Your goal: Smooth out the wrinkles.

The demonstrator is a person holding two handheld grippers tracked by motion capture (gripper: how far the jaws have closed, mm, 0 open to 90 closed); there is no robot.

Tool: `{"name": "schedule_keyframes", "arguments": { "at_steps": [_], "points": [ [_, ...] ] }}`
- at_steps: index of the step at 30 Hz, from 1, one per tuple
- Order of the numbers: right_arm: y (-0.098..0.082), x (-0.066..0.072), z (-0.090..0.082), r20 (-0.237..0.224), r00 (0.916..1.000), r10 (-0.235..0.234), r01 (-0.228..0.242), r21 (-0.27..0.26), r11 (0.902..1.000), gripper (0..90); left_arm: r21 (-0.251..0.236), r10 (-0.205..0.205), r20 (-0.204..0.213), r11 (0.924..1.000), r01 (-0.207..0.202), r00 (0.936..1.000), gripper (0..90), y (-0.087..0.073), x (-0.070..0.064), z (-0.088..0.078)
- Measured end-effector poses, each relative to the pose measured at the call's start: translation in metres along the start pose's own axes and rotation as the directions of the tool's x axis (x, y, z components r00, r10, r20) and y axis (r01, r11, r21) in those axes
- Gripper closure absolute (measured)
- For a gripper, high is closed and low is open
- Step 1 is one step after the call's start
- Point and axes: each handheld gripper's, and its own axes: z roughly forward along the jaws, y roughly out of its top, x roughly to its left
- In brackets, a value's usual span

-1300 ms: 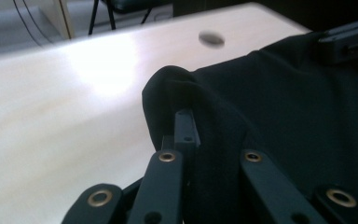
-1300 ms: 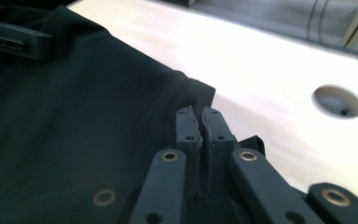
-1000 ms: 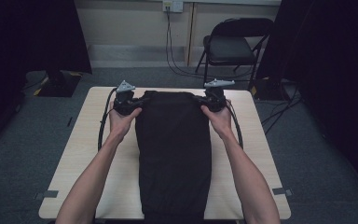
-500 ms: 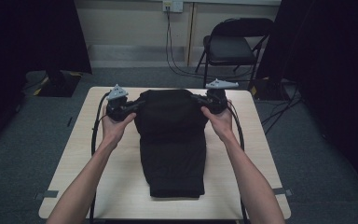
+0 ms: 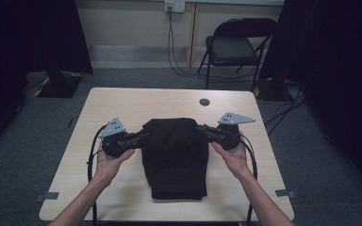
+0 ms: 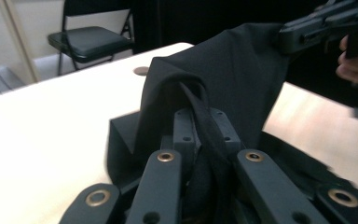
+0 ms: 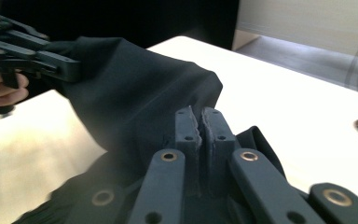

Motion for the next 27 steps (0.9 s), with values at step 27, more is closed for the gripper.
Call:
{"name": "schedule_keyframes", "arguments": {
  "at_steps": [27],
  "points": [
    [-0.090, 0.046, -0.048, -0.075, 0.9964, 0.040, -0.024, 0.195, 0.9805, 63.5, 0.071, 0.027, 0.109, 0.9969, -0.034, 0.9937, 53.9, -0.029, -0.042, -0.030]
  ]
}}
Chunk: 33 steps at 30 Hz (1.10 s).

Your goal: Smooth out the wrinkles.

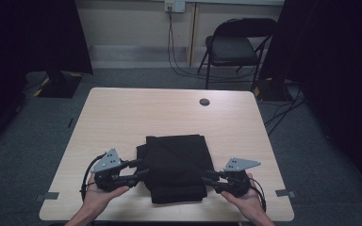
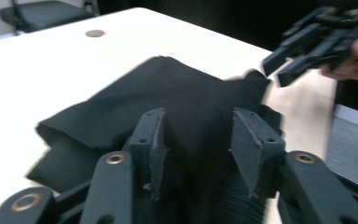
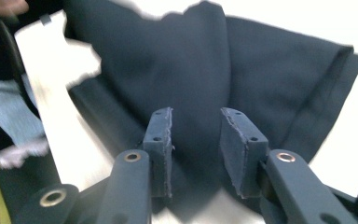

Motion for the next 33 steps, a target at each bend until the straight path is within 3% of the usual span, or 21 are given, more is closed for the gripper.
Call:
{"name": "schedule_keyframes", "arguments": {
  "at_steps": [2, 4, 5, 7, 8, 9, 10, 12, 15, 16, 17, 18, 20, 22, 23, 25, 27, 28, 30, 31, 33],
  "points": [
    [0.012, 0.000, 0.001, -0.002, 1.0000, -0.007, 0.007, -0.036, 0.9993, 62.5, -0.020, 0.004, -0.026, 0.9998, -0.004, 0.9997, 53.5, 0.006, 0.005, 0.004],
    [0.024, 0.000, 0.008, 0.003, 0.9998, -0.021, 0.021, -0.053, 0.9984, 63.7, -0.022, -0.033, -0.034, 0.9992, 0.032, 0.9989, 53.5, 0.012, 0.013, 0.011],
    [0.029, 0.001, 0.015, 0.002, 0.9997, -0.023, 0.023, -0.054, 0.9983, 64.7, -0.003, -0.038, -0.049, 0.9993, 0.038, 0.9981, 53.3, 0.014, 0.016, 0.017],
    [0.038, 0.008, 0.037, -0.007, 0.9975, -0.071, 0.070, -0.018, 0.9974, 66.4, 0.060, -0.037, -0.036, 0.9974, 0.039, 0.9987, 53.5, 0.009, 0.019, 0.033],
    [0.040, 0.011, 0.047, -0.001, 0.9957, -0.093, 0.093, 0.003, 0.9957, 67.3, 0.099, -0.016, -0.045, 0.9949, 0.021, 0.9989, 54.9, 0.004, 0.017, 0.041],
    [0.041, 0.012, 0.057, -0.004, 0.9944, -0.106, 0.106, 0.024, 0.9941, 68.0, 0.143, -0.007, -0.039, 0.9897, 0.013, 0.9992, 56.3, -0.002, 0.015, 0.048],
    [0.041, 0.011, 0.067, 0.001, 0.9944, -0.106, 0.106, 0.043, 0.9935, 68.0, 0.186, -0.012, -0.006, 0.9825, 0.013, 0.9999, 57.6, -0.008, 0.013, 0.054],
    [0.039, 0.006, 0.081, 0.008, 0.9966, -0.082, 0.081, 0.074, 0.9940, 67.9, 0.284, 0.000, 0.039, 0.9589, -0.011, 0.9993, 58.9, -0.018, 0.004, 0.061],
    [0.032, 0.008, 0.086, -0.010, 0.9967, -0.080, 0.081, 0.098, 0.9919, 63.4, 0.361, 0.033, 0.102, 0.9299, -0.068, 0.9942, 57.1, -0.029, -0.009, 0.060],
    [0.032, 0.008, 0.086, -0.010, 0.9967, -0.080, 0.081, 0.098, 0.9919, 63.4, 0.361, 0.033, 0.102, 0.9299, -0.068, 0.9942, 55.1, -0.029, -0.009, 0.060],
    [0.025, 0.015, 0.082, -0.053, 0.9948, -0.087, 0.093, 0.122, 0.9882, 56.6, 0.347, -0.009, 0.095, 0.9377, -0.025, 0.9954, 51.0, -0.031, -0.007, 0.057],
    [0.022, 0.018, 0.080, -0.058, 0.9943, -0.089, 0.096, 0.128, 0.9872, 54.3, 0.336, -0.033, 0.085, 0.9418, 0.003, 0.9958, 47.8, -0.030, -0.005, 0.056],
    [0.013, 0.025, 0.076, -0.064, 0.9933, -0.096, 0.105, 0.149, 0.9834, 48.0, 0.271, -0.026, 0.050, 0.9625, 0.012, 0.9984, 42.8, -0.023, -0.002, 0.052],
    [0.003, 0.032, 0.073, -0.044, 0.9914, -0.123, 0.129, 0.167, 0.9775, 41.4, 0.242, -0.045, 0.041, 0.9698, 0.034, 0.9982, 40.4, -0.016, 0.000, 0.053],
    [-0.003, 0.034, 0.073, -0.039, 0.9903, -0.133, 0.138, 0.172, 0.9755, 40.5, 0.241, -0.045, 0.049, 0.9699, 0.032, 0.9978, 39.7, -0.014, 0.000, 0.056],
    [-0.014, 0.038, 0.077, -0.017, 0.9885, -0.151, 0.151, 0.188, 0.9705, 39.7, 0.264, -0.026, 0.047, 0.9644, 0.013, 0.9985, 39.8, -0.015, -0.004, 0.065],
    [-0.013, 0.039, 0.076, -0.015, 0.9891, -0.147, 0.147, 0.198, 0.9691, 38.8, 0.332, 0.002, 0.055, 0.9430, -0.020, 0.9985, 39.6, -0.024, -0.010, 0.076],
    [-0.012, 0.039, 0.075, -0.022, 0.9896, -0.142, 0.144, 0.207, 0.9678, 38.4, 0.356, 0.009, 0.037, 0.9344, -0.022, 0.9993, 39.5, -0.029, -0.013, 0.080],
    [-0.012, 0.041, 0.072, -0.043, 0.9905, -0.131, 0.137, 0.205, 0.9691, 34.2, 0.372, -0.001, 0.042, 0.9282, -0.014, 0.9991, 38.4, -0.034, -0.015, 0.082],
    [-0.011, 0.041, 0.069, -0.054, 0.9895, -0.134, 0.143, 0.208, 0.9677, 34.3, 0.371, -0.017, 0.041, 0.9287, 0.000, 0.9990, 38.2, -0.034, -0.014, 0.083],
    [-0.003, 0.035, 0.060, -0.056, 0.9916, -0.117, 0.124, 0.148, 0.9811, 34.0, 0.380, -0.030, 0.055, 0.9249, 0.007, 0.9980, 37.5, -0.036, -0.009, 0.086]
  ]
}}
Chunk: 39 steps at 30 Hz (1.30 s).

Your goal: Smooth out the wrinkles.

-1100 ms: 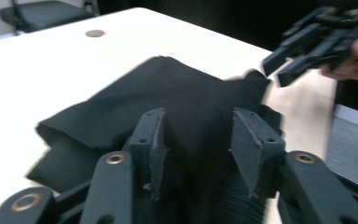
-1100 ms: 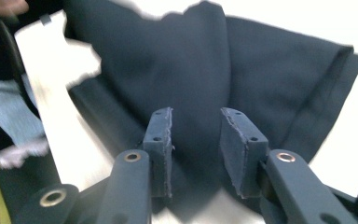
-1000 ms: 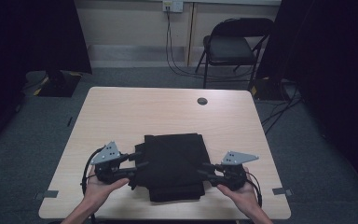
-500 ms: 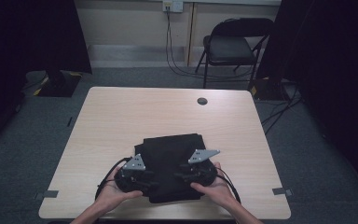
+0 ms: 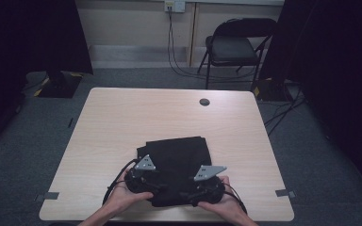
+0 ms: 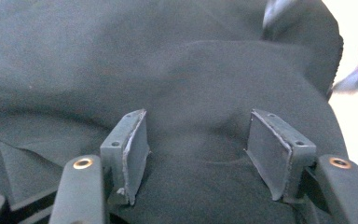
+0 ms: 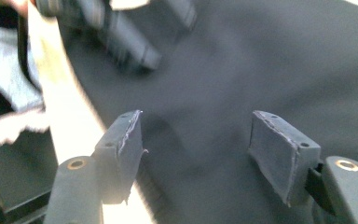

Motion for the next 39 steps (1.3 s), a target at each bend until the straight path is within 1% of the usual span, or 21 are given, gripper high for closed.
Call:
{"name": "schedule_keyframes", "arguments": {
  "at_steps": [2, 3, 4, 5, 6, 8, 10, 12, 14, 17, 20, 23, 25, 27, 29, 30, 31, 32, 34, 37, 39],
  "points": [
    [0.005, -0.006, -0.004, 0.012, 0.9999, 0.002, -0.002, -0.028, 0.9996, 34.2, 0.006, -0.012, 0.021, 0.9999, 0.011, 0.9997, 37.2, -0.001, 0.007, 0.006],
    [0.014, -0.021, -0.008, 0.079, 0.9969, 0.002, 0.002, -0.055, 0.9985, 36.3, 0.006, -0.015, 0.013, 0.9999, 0.015, 0.9998, 37.2, 0.000, 0.009, 0.008],
    [0.016, -0.031, -0.009, 0.110, 0.9938, 0.008, -0.001, -0.065, 0.9979, 36.8, 0.009, -0.016, 0.014, 0.9998, 0.015, 0.9998, 37.2, 0.001, 0.011, 0.009],
    [0.017, -0.042, -0.007, 0.111, 0.9930, 0.039, -0.031, -0.075, 0.9967, 36.6, 0.017, 0.004, 0.002, 0.9998, -0.004, 1.0000, 37.4, 0.002, 0.012, 0.010],
    [0.017, -0.053, -0.004, 0.126, 0.9898, 0.066, -0.057, -0.069, 0.9960, 36.0, 0.018, 0.024, -0.010, 0.9995, -0.024, 0.9997, 37.9, 0.003, 0.012, 0.012],
    [0.014, -0.062, 0.004, 0.147, 0.9875, 0.058, -0.055, -0.025, 0.9982, 35.0, 0.029, 0.058, -0.034, 0.9979, -0.057, 0.9977, 38.8, 0.005, 0.013, 0.014],
    [0.011, -0.067, 0.014, 0.143, 0.9862, 0.084, -0.083, -0.010, 0.9965, 31.9, 0.023, 0.067, -0.044, 0.9975, -0.066, 0.9968, 39.4, 0.007, 0.015, 0.016],
    [0.009, -0.067, 0.022, 0.168, 0.9841, 0.059, -0.064, 0.023, 0.9977, 31.4, 0.014, 0.067, -0.045, 0.9977, -0.067, 0.9967, 40.0, 0.008, 0.019, 0.018],
    [0.004, -0.066, 0.026, 0.169, 0.9836, 0.063, -0.072, 0.047, 0.9963, 29.9, 0.003, 0.066, -0.040, 0.9978, -0.066, 0.9970, 40.3, 0.008, 0.022, 0.018],
    [-0.004, -0.062, 0.023, 0.180, 0.9817, 0.062, -0.073, 0.055, 0.9958, 29.9, -0.012, 0.069, -0.025, 0.9975, -0.069, 0.9973, 40.2, 0.008, 0.025, 0.018],
    [-0.013, -0.053, 0.016, 0.202, 0.9766, 0.074, -0.089, 0.067, 0.9937, 29.9, -0.027, 0.044, 0.005, 0.9987, -0.044, 0.9990, 39.0, 0.008, 0.028, 0.017],
    [-0.020, -0.042, 0.008, 0.213, 0.9742, 0.073, -0.092, 0.079, 0.9926, 30.0, -0.026, 0.059, 0.007, 0.9979, -0.059, 0.9982, 34.3, 0.010, 0.025, 0.016],
    [-0.023, -0.037, 0.003, 0.207, 0.9755, 0.074, -0.094, 0.086, 0.9919, 30.0, -0.011, 0.072, 0.009, 0.9974, -0.072, 0.9974, 30.7, 0.020, 0.018, 0.012],
    [-0.025, -0.032, -0.001, 0.209, 0.9750, 0.075, -0.096, 0.091, 0.9912, 30.0, -0.051, 0.081, 0.044, 0.9956, -0.079, 0.9957, 30.2, 0.027, 0.010, 0.004],
    [-0.025, -0.030, -0.004, 0.196, 0.9780, 0.072, -0.092, 0.096, 0.9911, 30.0, -0.061, 0.085, 0.048, 0.9948, -0.082, 0.9953, 32.8, 0.030, 0.005, 0.002],
    [-0.023, -0.029, -0.009, 0.183, 0.9809, 0.065, -0.082, 0.082, 0.9932, 29.3, -0.082, 0.106, 0.070, 0.9916, -0.100, 0.9919, 32.8, 0.036, -0.005, -0.002],
    [-0.020, -0.030, -0.012, 0.178, 0.9820, 0.062, -0.075, 0.063, 0.9952, 29.4, -0.097, 0.126, 0.073, 0.9882, -0.118, 0.9894, 33.1, 0.039, -0.013, -0.002],
    [-0.020, -0.030, -0.012, 0.178, 0.9820, 0.062, -0.075, 0.063, 0.9952, 29.4, -0.097, 0.126, 0.073, 0.9882, -0.118, 0.9894, 33.9, 0.039, -0.013, -0.002],
    [-0.010, -0.038, -0.016, 0.192, 0.9782, 0.079, -0.084, 0.017, 0.9963, 31.1, -0.084, 0.140, 0.088, 0.9877, -0.132, 0.9862, 33.9, 0.038, -0.018, 0.004],
    [0.006, -0.056, -0.017, 0.222, 0.9713, 0.086, -0.080, -0.036, 0.9961, 31.5, -0.011, 0.144, 0.128, 0.9896, -0.143, 0.9814, 33.9, 0.027, -0.024, 0.018],
    [0.018, -0.067, -0.013, 0.225, 0.9704, 0.089, -0.078, -0.059, 0.9952, 31.2, 0.030, 0.171, 0.134, 0.9839, -0.176, 0.9762, 32.5, 0.020, -0.030, 0.024]
  ]
}}
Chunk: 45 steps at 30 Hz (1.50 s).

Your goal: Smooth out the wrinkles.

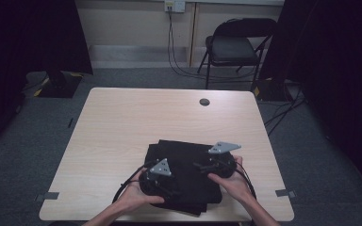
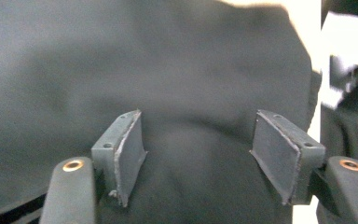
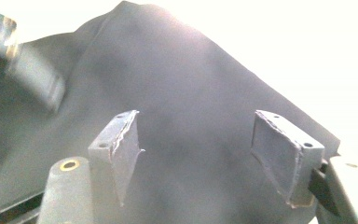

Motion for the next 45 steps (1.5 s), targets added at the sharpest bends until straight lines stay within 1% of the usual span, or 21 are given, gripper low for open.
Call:
{"name": "schedule_keyframes", "arguments": {
  "at_steps": [1, 2, 3, 6, 9, 10, 12, 14, 15, 17, 18, 20, 22, 23, 25, 28, 34, 37, 39, 43, 45],
  "points": [
    [0.004, -0.003, 0.003, -0.003, 1.0000, -0.004, 0.004, -0.005, 1.0000, 30.9, -0.003, 0.012, -0.003, 0.9999, -0.012, 0.9999, 31.3, -0.002, -0.003, 0.001],
    [0.013, -0.008, 0.011, -0.012, 0.9999, -0.004, 0.004, -0.012, 0.9999, 30.2, 0.001, 0.005, -0.002, 1.0000, -0.005, 1.0000, 30.3, -0.003, -0.003, -0.001],
    [0.017, -0.010, 0.015, -0.019, 0.9998, -0.002, 0.002, -0.012, 0.9999, 29.3, -0.013, -0.017, 0.005, 0.9998, 0.017, 0.9998, 30.3, -0.004, -0.003, 0.000],
    [0.029, -0.015, 0.034, -0.034, 0.9993, -0.012, 0.012, 0.001, 0.9999, 26.9, -0.017, -0.025, 0.004, 0.9995, 0.025, 0.9997, 29.5, -0.008, -0.002, 0.004],
    [0.037, -0.017, 0.053, -0.047, 0.9985, -0.027, 0.028, 0.019, 0.9994, 25.6, -0.027, -0.070, 0.027, 0.9972, 0.070, 0.9972, 27.9, -0.007, 0.001, 0.004],
    [0.039, -0.018, 0.061, -0.051, 0.9981, -0.034, 0.036, 0.033, 0.9988, 24.9, -0.023, -0.072, 0.031, 0.9971, 0.073, 0.9969, 28.0, -0.006, 0.003, 0.003],
    [0.042, -0.018, 0.070, -0.053, 0.9977, -0.042, 0.045, 0.047, 0.9979, 24.4, -0.026, -0.074, 0.030, 0.9969, 0.075, 0.9968, 30.4, -0.003, 0.004, 0.001],
    [0.043, -0.019, 0.079, -0.069, 0.9968, -0.040, 0.044, 0.052, 0.9977, 25.0, -0.048, -0.084, 0.031, 0.9951, 0.086, 0.9960, 31.4, 0.002, 0.007, -0.004],
    [0.042, -0.019, 0.082, -0.073, 0.9967, -0.035, 0.039, 0.058, 0.9975, 24.7, -0.071, -0.084, 0.012, 0.9938, 0.085, 0.9964, 33.3, 0.005, 0.009, -0.008],
    [0.040, -0.019, 0.090, -0.089, 0.9954, -0.034, 0.041, 0.075, 0.9963, 24.8, -0.091, -0.093, -0.004, 0.9916, 0.092, 0.9957, 35.1, 0.013, 0.013, -0.014],
    [0.038, -0.018, 0.094, -0.082, 0.9955, -0.048, 0.055, 0.090, 0.9945, 24.5, -0.102, -0.100, -0.005, 0.9898, 0.099, 0.9949, 36.9, 0.016, 0.015, -0.016],
    [0.036, -0.019, 0.097, -0.083, 0.9955, -0.045, 0.054, 0.100, 0.9935, 23.8, -0.112, -0.117, -0.021, 0.9872, 0.114, 0.9929, 37.5, 0.020, 0.020, -0.016],
    [0.034, -0.020, 0.099, -0.086, 0.9956, -0.038, 0.046, 0.098, 0.9941, 23.4, -0.117, -0.147, -0.025, 0.9828, 0.143, 0.9888, 37.7, 0.018, 0.026, -0.009],
    [0.034, -0.020, 0.099, -0.085, 0.9956, -0.039, 0.048, 0.099, 0.9939, 23.3, -0.089, -0.169, -0.031, 0.9823, 0.165, 0.9852, 37.7, 0.012, 0.030, 0.000],
    [0.032, -0.019, 0.099, -0.081, 0.9956, -0.046, 0.054, 0.109, 0.9925, 22.8, -0.065, -0.175, -0.038, 0.9829, 0.172, 0.9838, 38.5, 0.006, 0.030, 0.007],
    [0.029, -0.018, 0.099, -0.071, 0.9949, -0.072, 0.080, 0.114, 0.9903, 22.8, -0.066, -0.169, -0.056, 0.9840, 0.166, 0.9840, 38.3, 0.003, 0.027, 0.011],
    [0.032, -0.017, 0.101, -0.055, 0.9928, -0.106, 0.113, 0.125, 0.9858, 21.3, -0.065, -0.174, -0.053, 0.9832, 0.171, 0.9833, 38.0, -0.001, 0.027, 0.013],
    [0.035, -0.021, 0.104, -0.060, 0.9935, -0.097, 0.104, 0.121, 0.9872, 19.9, -0.062, -0.163, -0.060, 0.9852, 0.160, 0.9847, 38.0, 0.000, 0.026, 0.014],
    [0.038, -0.025, 0.107, -0.061, 0.9945, -0.086, 0.094, 0.145, 0.9850, 16.2, -0.064, -0.156, -0.067, 0.9863, 0.152, 0.9854, 38.0, 0.000, 0.026, 0.014],
    [0.038, -0.029, 0.113, -0.096, 0.9925, -0.076, 0.090, 0.161, 0.9829, 16.9, -0.066, -0.160, -0.062, 0.9856, 0.156, 0.9852, 38.1, -0.001, 0.026, 0.015],
    [0.034, -0.033, 0.113, -0.124, 0.9919, -0.027, 0.045, 0.147, 0.9881, 17.4, -0.069, -0.166, -0.062, 0.9844, 0.162, 0.9841, 38.1, -0.002, 0.026, 0.015]
  ]
}}
